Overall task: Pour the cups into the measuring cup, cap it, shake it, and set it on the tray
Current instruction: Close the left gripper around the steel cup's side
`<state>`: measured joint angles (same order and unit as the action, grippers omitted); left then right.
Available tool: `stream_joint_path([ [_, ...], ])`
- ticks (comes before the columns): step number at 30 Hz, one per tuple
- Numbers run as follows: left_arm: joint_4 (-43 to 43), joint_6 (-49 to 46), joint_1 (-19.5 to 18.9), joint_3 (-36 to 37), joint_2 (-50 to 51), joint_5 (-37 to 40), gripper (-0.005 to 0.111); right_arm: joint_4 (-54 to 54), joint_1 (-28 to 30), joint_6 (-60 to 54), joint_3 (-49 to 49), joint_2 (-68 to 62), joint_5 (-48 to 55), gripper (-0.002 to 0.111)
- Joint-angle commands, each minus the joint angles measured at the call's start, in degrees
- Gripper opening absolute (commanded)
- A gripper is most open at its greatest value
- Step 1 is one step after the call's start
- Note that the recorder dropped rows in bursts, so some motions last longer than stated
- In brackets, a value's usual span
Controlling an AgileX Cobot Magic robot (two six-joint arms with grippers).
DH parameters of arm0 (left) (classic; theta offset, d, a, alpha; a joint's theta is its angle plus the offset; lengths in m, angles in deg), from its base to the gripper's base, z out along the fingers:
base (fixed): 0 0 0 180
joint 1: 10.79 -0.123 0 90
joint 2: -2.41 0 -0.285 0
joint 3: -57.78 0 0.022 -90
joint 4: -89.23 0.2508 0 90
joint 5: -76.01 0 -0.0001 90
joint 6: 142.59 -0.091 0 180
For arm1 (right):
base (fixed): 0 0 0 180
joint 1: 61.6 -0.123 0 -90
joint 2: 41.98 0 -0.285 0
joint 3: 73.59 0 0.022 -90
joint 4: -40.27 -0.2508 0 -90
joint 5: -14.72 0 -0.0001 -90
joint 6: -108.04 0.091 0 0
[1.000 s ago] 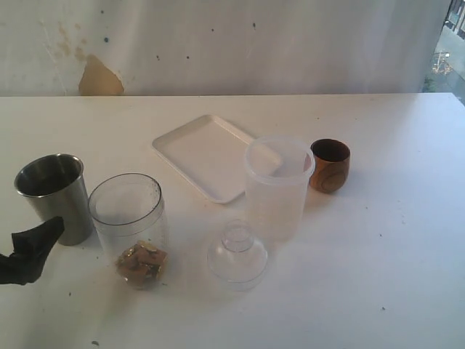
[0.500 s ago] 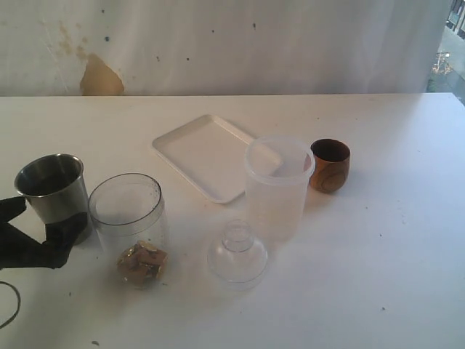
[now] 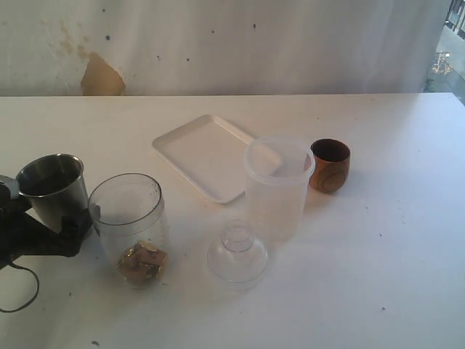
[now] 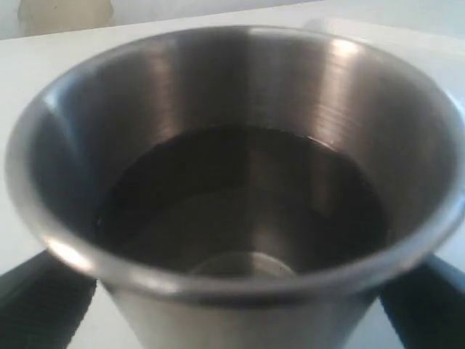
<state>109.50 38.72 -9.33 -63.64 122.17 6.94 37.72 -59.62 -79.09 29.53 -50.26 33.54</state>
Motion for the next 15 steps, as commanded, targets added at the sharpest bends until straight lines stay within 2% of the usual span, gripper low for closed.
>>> stream_joint_path([
  [1,-0.5,-0.2,-0.1,-1.3,1.2,-0.9,0.105,0.1,-0.2,-0.4,-0.3,0.3,-0.4,0.0],
  [15,-0.3,-0.8,-0.1,-2.2,1.4,-0.9,0.105,0.0,-0.2,-0.4,-0.3,0.3,-0.4,0.0],
])
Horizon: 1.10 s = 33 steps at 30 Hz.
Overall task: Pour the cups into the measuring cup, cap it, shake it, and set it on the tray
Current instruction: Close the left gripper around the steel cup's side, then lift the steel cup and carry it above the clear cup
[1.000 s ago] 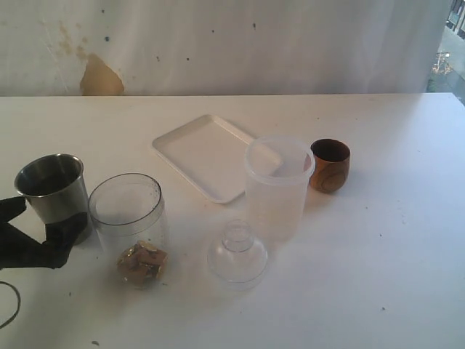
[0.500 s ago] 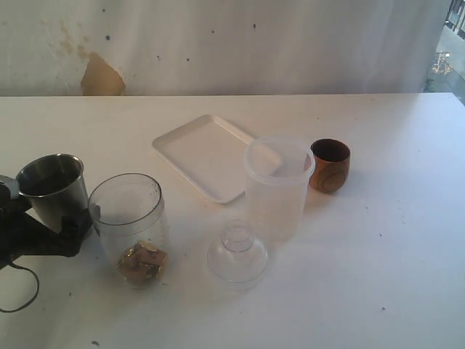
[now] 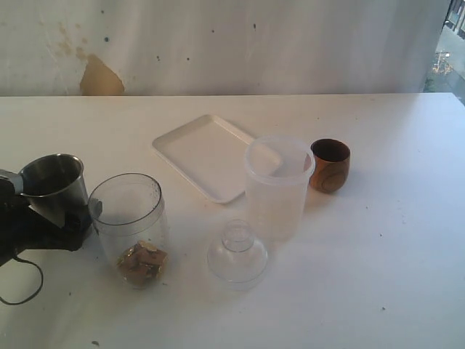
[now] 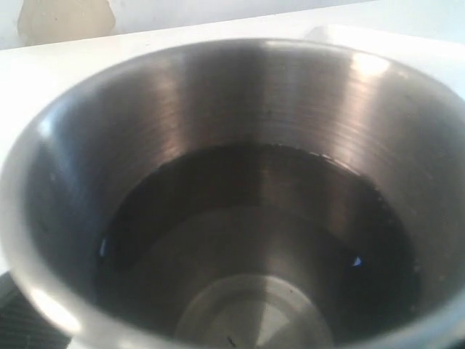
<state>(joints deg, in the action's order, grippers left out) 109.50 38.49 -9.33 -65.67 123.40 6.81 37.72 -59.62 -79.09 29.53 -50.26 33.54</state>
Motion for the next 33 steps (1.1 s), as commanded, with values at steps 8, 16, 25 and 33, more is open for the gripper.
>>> stream_joint_path([
  [8,-0.3,-0.7,-0.1,-0.1,0.2,-0.8,0.105,0.0,-0.2,-0.4,-0.3,0.3,-0.4,0.0],
  [16,0.0,-0.2,-0.1,-0.1,0.1,-0.8,0.105,0.0,-0.2,-0.4,-0.3,0.3,-0.4,0.0],
  [25,0.8,3.4,-0.1,-2.1,0.1,-0.8,0.105,0.0,-0.2,-0.4,-0.3,0.3,-0.4,0.0],
  [33,0.7,1.7,-0.1,-2.4,0.1,-0.8,0.105,0.0,-0.2,-0.4,-0.3,0.3,-0.4,0.0],
])
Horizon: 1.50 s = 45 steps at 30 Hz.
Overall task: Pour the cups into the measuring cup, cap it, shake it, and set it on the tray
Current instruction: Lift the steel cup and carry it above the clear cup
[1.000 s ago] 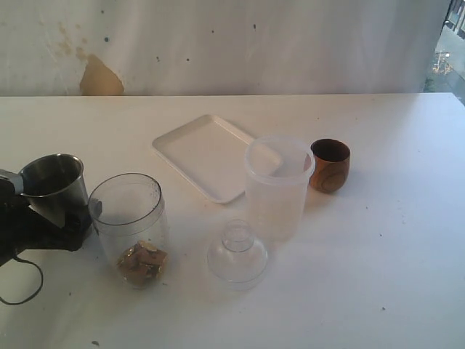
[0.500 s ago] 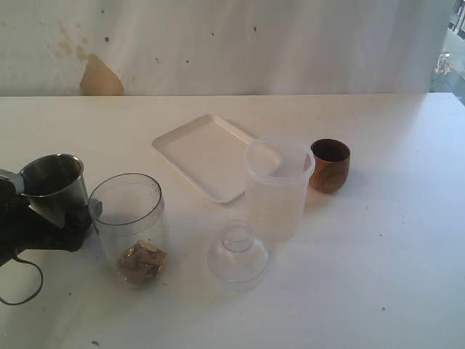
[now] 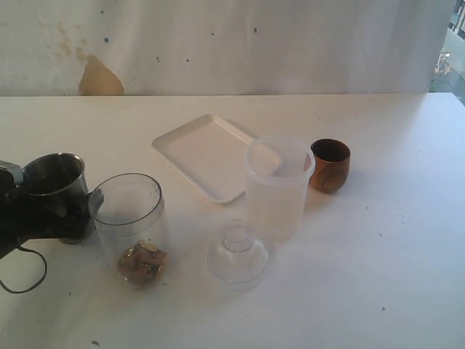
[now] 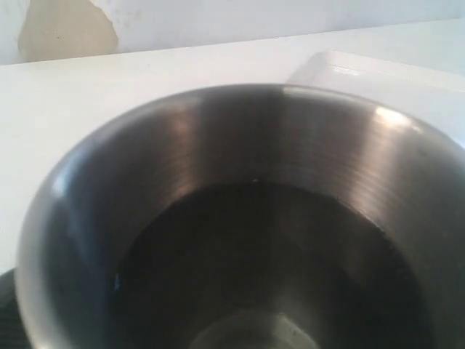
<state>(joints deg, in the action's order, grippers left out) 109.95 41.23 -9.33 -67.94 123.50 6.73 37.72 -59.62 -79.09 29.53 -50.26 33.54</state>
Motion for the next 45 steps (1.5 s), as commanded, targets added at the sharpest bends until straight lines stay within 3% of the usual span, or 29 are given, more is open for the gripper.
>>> stream_joint_path([
  [1,0.2,-1.1,-0.1,-0.1,0.0,-0.7,0.105,0.0,-0.2,-0.4,-0.3,0.3,-0.4,0.0],
  [4,0.2,-1.2,-0.1,-0.1,0.0,-0.7,0.101,0.0,-0.2,-0.4,-0.3,0.3,-0.4,0.0],
  [7,0.2,-1.3,-0.1,-0.1,0.0,-0.7,0.079,0.0,-0.2,-0.4,-0.3,0.3,-0.4,0.0],
  [12,6.4,-1.1,-0.1,-0.1,0.0,-0.7,0.006,0.0,-0.2,-0.4,-0.3,0.3,-0.4,0.0],
  [13,8.1,-1.4,-0.1,-0.1,0.0,-0.7,0.001,0.0,-0.2,-0.4,-0.3,0.3,-0.4,0.0],
  [21,8.1,-0.4,-0.1,-0.4,-0.9,-0.7,0.0,0.0,-0.2,-0.4,-0.3,0.3,-0.4,0.0],
  [38,8.1,3.7,-0.1,-0.5,-15.4,-0.7,0.0,0.0,-0.2,-0.4,-0.3,0.3,-0.4,0.0],
  [45,13.9,12.4,-0.1,-6.5,-18.0,2.2,0.0,0.0,-0.2,0.5,-0.3,0.3,-0.4,0.0],
])
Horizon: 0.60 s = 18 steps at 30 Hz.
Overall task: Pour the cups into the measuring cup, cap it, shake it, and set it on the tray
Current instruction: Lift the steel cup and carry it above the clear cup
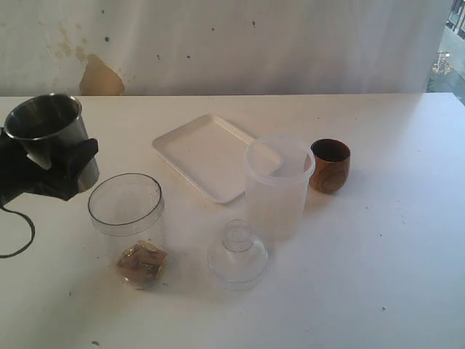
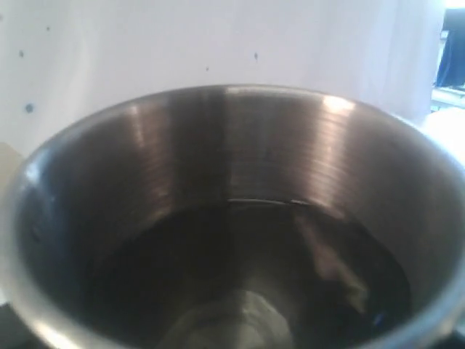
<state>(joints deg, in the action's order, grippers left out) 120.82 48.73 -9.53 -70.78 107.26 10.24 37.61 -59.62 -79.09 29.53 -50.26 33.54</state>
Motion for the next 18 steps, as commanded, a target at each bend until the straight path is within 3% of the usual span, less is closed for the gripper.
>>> stream_joint_path([
  [1,5.5,5.6,0.1,-5.1,-1.7,-0.1,0.0,0.1,-0.2,0.5,-0.3,0.3,-0.4,0.0],
  [9,20.0,5.1,0.1,-8.7,-1.7,0.5,0.0,0.1,-0.2,0.5,-0.3,0.3,-0.4,0.0],
  [18,22.5,-1.5,0.1,-8.7,-1.7,0.8,0.0,0.1,-0.2,0.5,-0.3,0.3,-0.4,0.0],
])
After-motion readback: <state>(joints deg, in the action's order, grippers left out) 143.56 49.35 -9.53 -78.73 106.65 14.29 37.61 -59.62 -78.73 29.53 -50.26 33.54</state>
